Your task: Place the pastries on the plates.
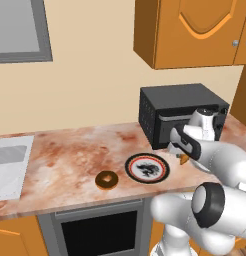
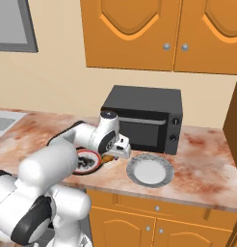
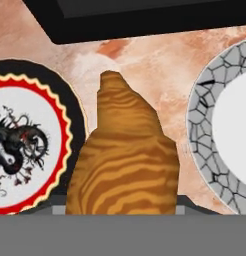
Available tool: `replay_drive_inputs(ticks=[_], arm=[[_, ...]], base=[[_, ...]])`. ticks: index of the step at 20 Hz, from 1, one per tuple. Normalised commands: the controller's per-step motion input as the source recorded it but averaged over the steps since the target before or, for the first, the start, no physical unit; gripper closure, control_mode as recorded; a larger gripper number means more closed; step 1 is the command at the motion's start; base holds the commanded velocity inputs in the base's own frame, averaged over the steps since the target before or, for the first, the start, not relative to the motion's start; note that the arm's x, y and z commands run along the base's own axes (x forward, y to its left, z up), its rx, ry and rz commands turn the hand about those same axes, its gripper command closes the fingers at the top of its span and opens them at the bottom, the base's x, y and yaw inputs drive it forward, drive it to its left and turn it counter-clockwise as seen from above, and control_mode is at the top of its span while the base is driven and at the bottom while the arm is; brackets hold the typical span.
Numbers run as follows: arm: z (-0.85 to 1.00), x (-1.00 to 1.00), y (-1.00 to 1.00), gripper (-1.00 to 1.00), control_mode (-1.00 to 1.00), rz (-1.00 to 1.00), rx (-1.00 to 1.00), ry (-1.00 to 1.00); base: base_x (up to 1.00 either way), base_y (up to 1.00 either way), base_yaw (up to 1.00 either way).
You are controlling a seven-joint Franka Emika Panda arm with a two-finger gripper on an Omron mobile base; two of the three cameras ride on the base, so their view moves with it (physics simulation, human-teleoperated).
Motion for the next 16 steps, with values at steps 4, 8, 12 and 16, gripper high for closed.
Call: replay_drive_inputs(ticks=[4,8,12,16], arm=[[0.00,0.00,-0.57,1.00,-1.00,0.00,0.00,0.00],[0.00,0.00,-0.39,1.00,-1.00,0.00,0.00,0.00],[0.00,0.00,-0.38,1.00,-1.00,0.00,0.00,0.00],[0.00,0.00,-0.40,1.00,-1.00,0.00,-0.02,0.00]], base=[[0.00,0.00,0.00],[0.00,0.00,0.00],[0.00,0.00,0.00],[0.00,0.00,0.00]])
